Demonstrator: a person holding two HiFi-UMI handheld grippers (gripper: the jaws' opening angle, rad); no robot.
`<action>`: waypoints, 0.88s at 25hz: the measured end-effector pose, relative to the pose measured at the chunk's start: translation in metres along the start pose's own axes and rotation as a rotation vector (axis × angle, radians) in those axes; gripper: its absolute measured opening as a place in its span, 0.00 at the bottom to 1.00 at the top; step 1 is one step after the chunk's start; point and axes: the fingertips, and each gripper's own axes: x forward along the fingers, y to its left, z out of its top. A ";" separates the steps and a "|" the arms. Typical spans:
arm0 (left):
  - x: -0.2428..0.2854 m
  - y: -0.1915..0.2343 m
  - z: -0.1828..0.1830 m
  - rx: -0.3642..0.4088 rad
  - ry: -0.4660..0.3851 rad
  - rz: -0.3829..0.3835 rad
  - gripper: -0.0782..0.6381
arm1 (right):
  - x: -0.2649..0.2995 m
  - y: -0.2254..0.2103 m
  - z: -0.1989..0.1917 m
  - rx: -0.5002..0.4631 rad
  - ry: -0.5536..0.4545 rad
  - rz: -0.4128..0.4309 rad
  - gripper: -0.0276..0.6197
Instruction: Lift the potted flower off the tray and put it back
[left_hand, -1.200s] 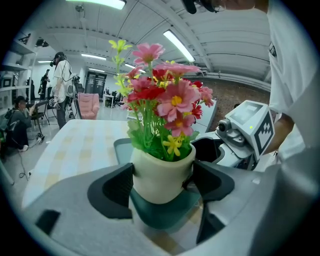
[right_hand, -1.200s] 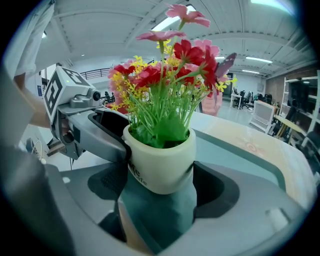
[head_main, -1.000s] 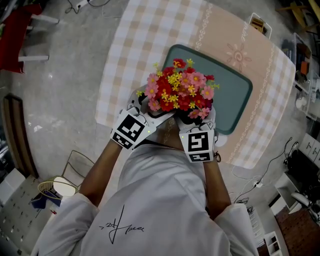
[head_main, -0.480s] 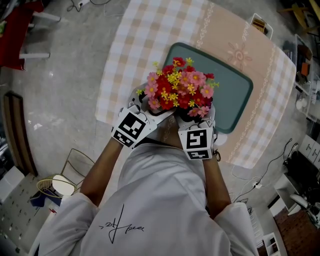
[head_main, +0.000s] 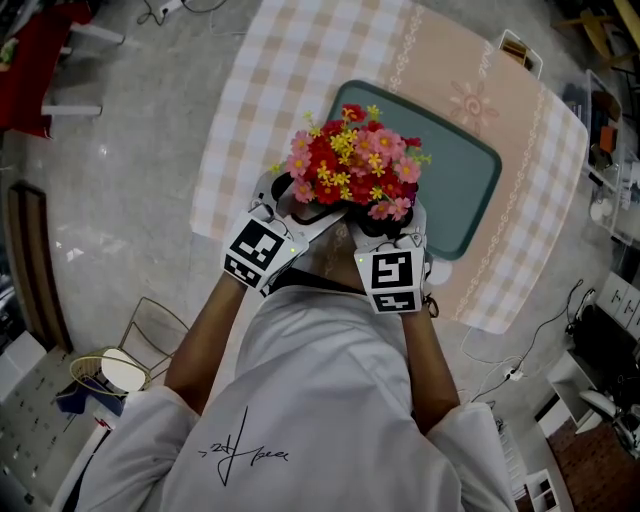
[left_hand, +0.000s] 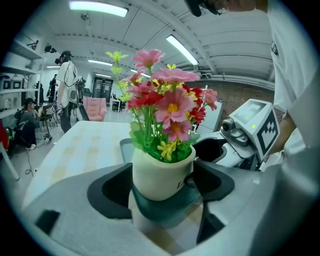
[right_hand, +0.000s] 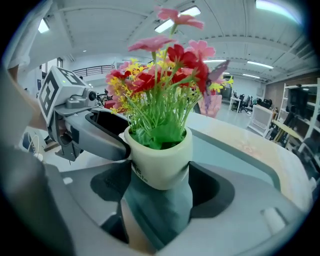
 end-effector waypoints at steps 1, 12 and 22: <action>-0.001 0.000 -0.001 -0.001 -0.002 0.004 0.63 | -0.002 -0.001 -0.001 0.003 -0.004 -0.002 0.60; -0.020 -0.007 -0.008 -0.070 -0.008 0.059 0.59 | -0.025 -0.013 -0.005 -0.028 -0.039 -0.016 0.43; -0.038 -0.022 -0.010 -0.113 -0.043 0.114 0.51 | -0.056 -0.023 -0.007 -0.076 -0.085 -0.044 0.29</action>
